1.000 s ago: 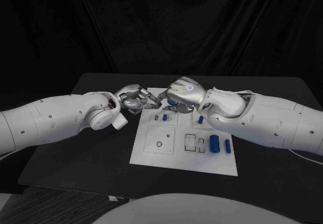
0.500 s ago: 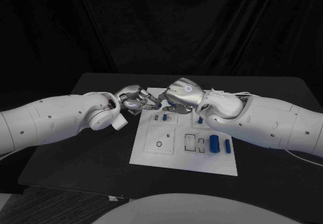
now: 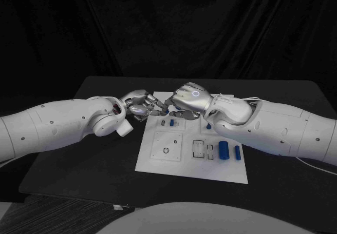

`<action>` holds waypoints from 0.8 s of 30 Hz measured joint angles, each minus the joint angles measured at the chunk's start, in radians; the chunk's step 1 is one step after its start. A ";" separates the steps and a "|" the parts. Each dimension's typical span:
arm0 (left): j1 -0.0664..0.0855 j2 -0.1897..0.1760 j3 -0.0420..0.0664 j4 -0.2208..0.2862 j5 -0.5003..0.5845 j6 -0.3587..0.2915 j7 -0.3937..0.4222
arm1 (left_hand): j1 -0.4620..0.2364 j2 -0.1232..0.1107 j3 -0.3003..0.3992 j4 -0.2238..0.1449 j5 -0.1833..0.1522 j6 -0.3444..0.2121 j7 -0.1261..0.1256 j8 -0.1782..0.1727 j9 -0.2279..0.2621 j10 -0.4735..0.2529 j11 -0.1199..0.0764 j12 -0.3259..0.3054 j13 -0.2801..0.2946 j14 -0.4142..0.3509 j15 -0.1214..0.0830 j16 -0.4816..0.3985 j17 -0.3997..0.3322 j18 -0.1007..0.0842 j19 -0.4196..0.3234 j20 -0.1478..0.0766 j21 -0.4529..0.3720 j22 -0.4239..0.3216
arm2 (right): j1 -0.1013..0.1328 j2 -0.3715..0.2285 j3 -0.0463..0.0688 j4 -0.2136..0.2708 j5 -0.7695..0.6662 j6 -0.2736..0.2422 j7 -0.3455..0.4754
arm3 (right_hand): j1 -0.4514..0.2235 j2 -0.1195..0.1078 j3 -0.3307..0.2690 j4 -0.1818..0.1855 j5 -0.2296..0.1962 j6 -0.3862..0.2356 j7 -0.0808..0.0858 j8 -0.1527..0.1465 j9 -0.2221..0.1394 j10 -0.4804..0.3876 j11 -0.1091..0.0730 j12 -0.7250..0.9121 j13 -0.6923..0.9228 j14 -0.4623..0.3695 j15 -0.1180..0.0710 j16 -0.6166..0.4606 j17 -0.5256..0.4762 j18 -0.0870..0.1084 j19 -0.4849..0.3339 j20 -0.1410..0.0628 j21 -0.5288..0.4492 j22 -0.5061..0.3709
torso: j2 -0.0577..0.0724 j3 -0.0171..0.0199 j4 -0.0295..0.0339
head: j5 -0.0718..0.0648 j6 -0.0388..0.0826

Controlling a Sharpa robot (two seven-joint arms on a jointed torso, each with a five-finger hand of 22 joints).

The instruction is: Assemble the parts on the task board

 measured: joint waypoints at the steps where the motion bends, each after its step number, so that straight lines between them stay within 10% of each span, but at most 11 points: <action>1: 0.000 0.000 0.000 0.000 0.000 0.001 -0.001 | 0.000 0.000 0.000 0.000 0.000 0.000 0.000 0.000 0.000 0.000 0.000 0.000 0.000 0.000 0.000 0.000 0.000 0.000 0.000 0.000 0.000 0.000 | -0.001 0.001 0.000 -0.001 0.000 0.000 0.000 | 0.000 0.000 0.000 0.000 0.000 0.000 0.000 0.005 0.005 0.000 0.000 0.000 0.000 0.000 0.000 0.000 0.000 0.000 0.000 0.000 0.000 0.000 | 0.000 0.0000 0.0000 | 0.000 0.000; 24: 0.000 0.002 0.000 -0.003 0.000 0.018 -0.010 | 0.000 0.000 0.000 0.000 0.000 0.000 0.000 0.000 0.000 0.000 0.000 0.000 0.000 0.009 -0.008 0.000 0.000 0.000 0.000 0.000 0.000 0.000 | -0.005 0.003 0.000 -0.006 0.000 -0.004 0.004 | -0.028 0.027 0.000 0.000 0.000 0.022 -0.007 0.023 0.042 0.000 0.000 0.000 0.000 0.000 0.000 0.000 0.000 0.000 0.000 0.000 0.000 0.000 | 0.000 -0.0008 -0.0003 | 0.003 0.000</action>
